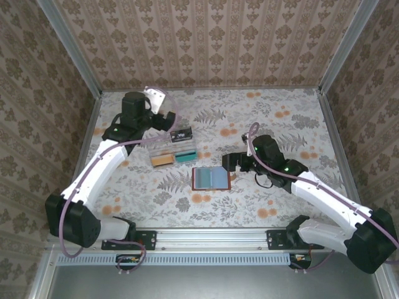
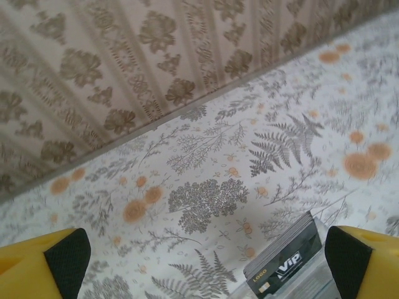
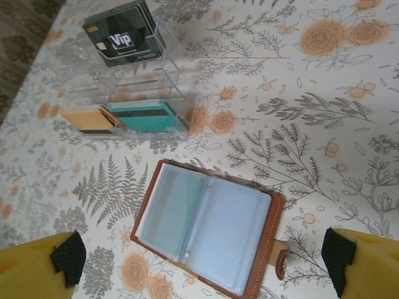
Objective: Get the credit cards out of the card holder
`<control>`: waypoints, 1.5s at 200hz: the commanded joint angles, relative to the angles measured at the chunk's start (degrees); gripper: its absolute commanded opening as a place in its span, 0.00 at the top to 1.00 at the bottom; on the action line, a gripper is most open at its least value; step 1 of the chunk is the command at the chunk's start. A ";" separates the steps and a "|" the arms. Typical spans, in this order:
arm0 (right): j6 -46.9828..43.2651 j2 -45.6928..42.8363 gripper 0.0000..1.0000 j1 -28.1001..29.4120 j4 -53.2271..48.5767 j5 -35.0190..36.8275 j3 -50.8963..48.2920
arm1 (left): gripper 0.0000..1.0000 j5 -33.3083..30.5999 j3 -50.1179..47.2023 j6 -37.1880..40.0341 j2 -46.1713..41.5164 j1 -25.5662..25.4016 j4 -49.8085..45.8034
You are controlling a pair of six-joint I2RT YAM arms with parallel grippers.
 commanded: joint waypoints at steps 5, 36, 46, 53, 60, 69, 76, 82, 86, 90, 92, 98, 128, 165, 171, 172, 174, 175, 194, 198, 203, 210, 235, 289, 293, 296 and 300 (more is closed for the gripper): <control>-0.63 2.62 0.00 2.62 -3.75 6.86 3.73 | 0.00 1.07 -2.25 -14.55 -5.22 1.66 -5.62; 0.01 8.02 0.00 5.01 -6.57 8.00 6.32 | 0.00 4.17 -11.76 -24.83 -13.67 3.10 -2.82; 0.41 9.47 0.00 5.83 -6.51 7.96 6.26 | 0.00 4.34 -15.00 -27.18 -16.46 3.10 -2.20; 0.57 10.82 0.03 6.37 -6.48 7.86 6.43 | 0.04 5.13 -17.33 -28.26 -18.41 3.09 -2.39; 0.87 12.08 0.08 6.95 -7.02 7.99 6.74 | 0.07 5.56 -18.98 -29.69 -19.96 3.01 -3.10; 1.49 13.70 0.18 7.42 -7.24 7.96 6.77 | 0.09 5.88 -20.75 -32.84 -21.81 2.93 -4.86; 2.43 14.86 0.30 7.46 -6.77 6.98 6.35 | 0.12 6.92 -22.16 -35.65 -22.65 2.93 -6.37; 3.46 15.79 0.39 7.54 -5.95 6.12 5.84 | 0.14 8.22 -23.31 -38.44 -23.13 2.93 -7.40; 4.03 16.39 0.43 7.61 -5.21 5.51 5.26 | 0.15 9.27 -23.93 -39.97 -23.30 2.93 -8.16; 4.62 16.96 0.46 7.75 -4.36 5.08 4.74 | 0.16 10.24 -24.53 -41.51 -23.26 2.85 -8.81; 4.89 17.07 0.47 7.80 -3.94 4.84 4.53 | 0.17 10.58 -24.92 -42.18 -23.24 2.78 -9.11; 5.49 18.64 0.50 7.96 -3.09 4.38 3.99 | 0.21 12.27 -25.93 -43.73 -22.97 2.40 -9.42; 8.14 22.64 0.68 8.81 -1.56 5.12 2.23 | 0.33 11.35 -29.94 -48.36 -21.20 -5.87 -9.26; 8.83 26.90 0.76 9.04 -2.23 7.88 2.08 | 0.39 8.46 -30.39 -52.40 -13.68 -15.78 -5.49; 8.92 27.16 0.77 9.00 -1.95 8.16 1.81 | 0.40 8.73 -30.41 -53.20 -12.30 -16.85 -4.24; 8.94 27.18 0.77 9.02 -1.86 8.19 1.76 | 0.40 8.74 -30.50 -53.29 -12.20 -16.98 -4.05; 9.02 27.27 0.77 8.99 -1.71 8.21 1.59 | 0.40 8.80 -30.48 -53.47 -11.64 -17.28 -3.57; 9.08 27.33 0.77 9.02 -1.66 8.22 1.48 | 0.40 8.83 -30.53 -53.52 -11.38 -17.50 -3.36; 9.31 27.86 0.78 9.03 -0.07 7.65 0.66 | 0.43 9.26 -31.38 -55.23 -7.64 -20.07 1.15; 9.24 28.11 0.78 8.97 0.10 7.42 0.70 | 0.43 9.82 -31.59 -55.67 -7.04 -20.41 2.42; 9.10 28.39 0.79 9.11 0.15 7.34 0.79 | 0.44 10.53 -31.85 -56.01 -5.84 -20.74 3.94; 8.78 28.89 0.81 9.12 0.18 7.38 0.98 | 0.46 11.45 -31.97 -56.11 -4.27 -21.00 5.36; 8.17 30.02 0.86 9.20 -0.23 7.49 1.71 | 0.57 14.56 -31.26 -56.45 1.35 -21.49 8.79; 8.59 30.56 0.87 9.21 0.34 7.51 1.66 | 0.60 14.68 -30.07 -56.14 8.21 -21.68 9.68; 8.69 30.58 0.87 9.18 0.33 7.52 1.63 | 0.60 14.45 -29.98 -56.11 8.54 -21.68 9.34; 8.80 30.63 0.87 9.21 0.40 7.48 1.63 | 0.61 14.35 -29.90 -56.11 8.82 -21.68 9.14; 8.87 30.64 0.87 9.22 0.42 7.51 1.62 | 0.61 14.30 -29.93 -56.11 9.12 -21.67 9.03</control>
